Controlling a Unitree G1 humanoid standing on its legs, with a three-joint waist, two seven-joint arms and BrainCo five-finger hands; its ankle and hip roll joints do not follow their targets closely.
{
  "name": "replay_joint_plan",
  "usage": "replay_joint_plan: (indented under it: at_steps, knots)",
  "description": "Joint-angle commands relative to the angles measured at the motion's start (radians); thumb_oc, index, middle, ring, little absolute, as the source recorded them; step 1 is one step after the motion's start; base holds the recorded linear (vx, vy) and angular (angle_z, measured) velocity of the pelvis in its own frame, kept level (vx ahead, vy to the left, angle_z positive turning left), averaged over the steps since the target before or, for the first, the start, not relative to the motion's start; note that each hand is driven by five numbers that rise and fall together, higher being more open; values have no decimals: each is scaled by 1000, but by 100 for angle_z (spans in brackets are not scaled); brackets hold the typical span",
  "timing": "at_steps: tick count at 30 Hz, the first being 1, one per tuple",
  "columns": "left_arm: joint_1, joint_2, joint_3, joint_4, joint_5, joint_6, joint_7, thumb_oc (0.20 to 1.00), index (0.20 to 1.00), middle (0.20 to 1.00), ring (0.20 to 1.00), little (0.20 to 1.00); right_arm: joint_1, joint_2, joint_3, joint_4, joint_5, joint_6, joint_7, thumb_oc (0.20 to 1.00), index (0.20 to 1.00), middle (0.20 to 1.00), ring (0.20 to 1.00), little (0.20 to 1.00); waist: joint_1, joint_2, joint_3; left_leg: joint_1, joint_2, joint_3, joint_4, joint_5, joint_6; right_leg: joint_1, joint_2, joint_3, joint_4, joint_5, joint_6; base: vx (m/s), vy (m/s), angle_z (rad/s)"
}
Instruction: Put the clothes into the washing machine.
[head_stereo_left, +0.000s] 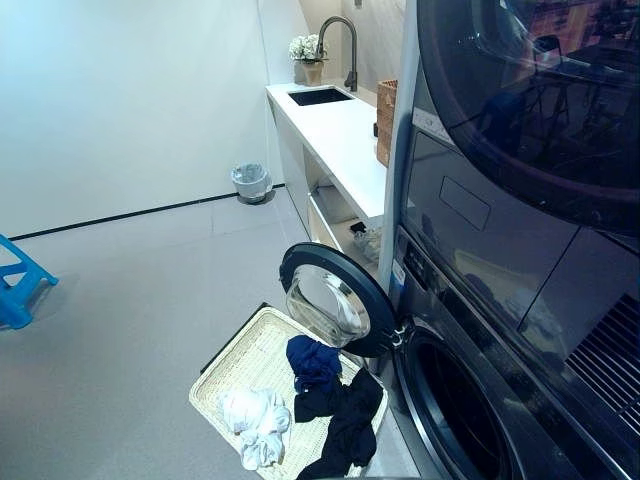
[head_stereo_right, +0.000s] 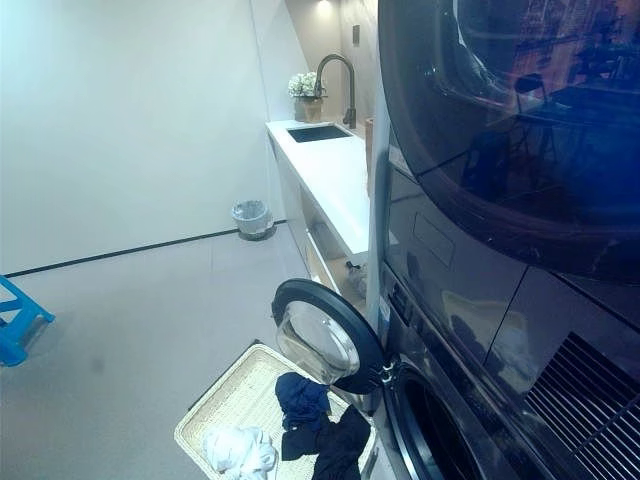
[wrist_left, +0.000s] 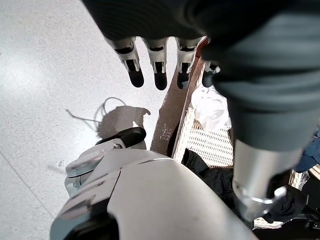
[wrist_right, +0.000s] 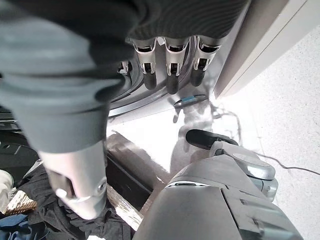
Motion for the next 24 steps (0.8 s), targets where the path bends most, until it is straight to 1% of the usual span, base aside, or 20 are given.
replay_joint_plan:
  at_steps: [1, 7, 9, 11, 15, 17, 19, 20, 21, 22, 24]
  knots:
    - [-107, 4, 13, 52, -9, -29, -1, 1000, 1000, 1000, 1000, 1000, -91, 19, -16, 60, 27, -8, -9, 1000, 1000, 1000, 1000, 1000, 33, -29, 46, 46, -9, 34, 7, -89, 6, -58, -80, 8, 24, 29, 88, 0, 0, 0]
    - [-107, 4, 13, 51, -10, -33, 1, 1000, 1000, 1000, 1000, 1000, -92, 18, -15, 59, 23, -7, -8, 1000, 1000, 1000, 1000, 1000, 33, -27, 51, 44, -8, 35, 7, -86, 5, -63, -80, 7, 28, 28, 87, 0, 0, 0]
    - [-106, 5, 13, 46, -12, -55, 13, 1000, 1000, 1000, 1000, 1000, -95, 14, -16, 57, 18, -6, -8, 1000, 1000, 1000, 1000, 1000, 34, -25, 57, 43, -7, 34, 7, -84, 5, -65, -81, 7, 31, 27, 87, 39, 11, 0]
    - [-111, 7, 11, 31, -18, -74, 48, 1000, 1000, 1000, 1000, 1000, -101, 5, -15, 46, 23, -12, -5, 1000, 1000, 1000, 1000, 1000, 36, -23, 70, 40, -5, 33, 7, -81, 4, -70, -82, 6, 34, 28, 87, 51, 12, 0]
    - [-130, 21, 3, 0, -61, -118, 103, 1000, 1000, 1000, 1000, 1000, -123, -14, -3, 8, 65, -17, 2, 1000, 1000, 1000, 1000, 1000, 41, -21, 99, 19, -2, 29, 7, -73, 5, -94, -86, 8, 43, 30, 87, 8, 1, 0]
    - [-155, 30, -8, -21, -104, -158, 147, 1000, 1000, 1000, 1000, 1000, -147, -24, 10, -23, 96, -28, 4, 1000, 1000, 1000, 1000, 1000, 41, -18, 130, -8, -1, 24, 7, -65, 8, -127, -86, 13, 49, 35, 85, -72, 13, -3]
    - [-189, 41, -21, -56, -135, -221, 209, 1000, 1000, 1000, 1000, 1000, -180, -28, 26, -55, 120, -60, 7, 1000, 1000, 1000, 1000, 1000, 42, -15, 181, -57, -2, 13, 7, -49, 11, -179, -84, 21, 57, 44, 81, -171, 7, 1]
    - [-202, 45, -21, -72, -146, -237, 227, 1000, 1000, 1000, 1000, 1000, -190, -29, 30, -64, 126, -72, 7, 1000, 1000, 1000, 1000, 1000, 42, -13, 198, -74, -3, 8, 7, -44, 13, -198, -82, 24, 60, 47, 79, -244, 10, 2]
    - [-240, 52, -17, -111, -169, -277, 287, 1000, 1000, 1000, 1000, 1000, -222, -30, 44, -85, 139, -100, 7, 1000, 1000, 1000, 1000, 1000, 44, -11, 243, -123, -8, -2, 7, -32, 17, -252, -73, 31, 69, 56, 73, -199, 7, 3]
    - [-241, 52, -17, -111, -169, -277, 287, 1000, 1000, 1000, 1000, 1000, -223, -30, 44, -84, 139, -100, 7, 1000, 1000, 1000, 1000, 1000, 44, -11, 242, -125, -8, -2, 7, -31, 17, -254, -73, 31, 70, 56, 73, -212, 17, 2]
    - [-308, 63, -1, -186, -202, -308, 378, 1000, 1000, 1000, 1000, 1000, -281, -33, 61, -108, 167, -134, -22, 1000, 1000, 1000, 1000, 1000, 47, -8, 302, -196, -20, -19, 7, -16, 20, -331, -58, 40, 89, 63, 64, -205, 34, 12]
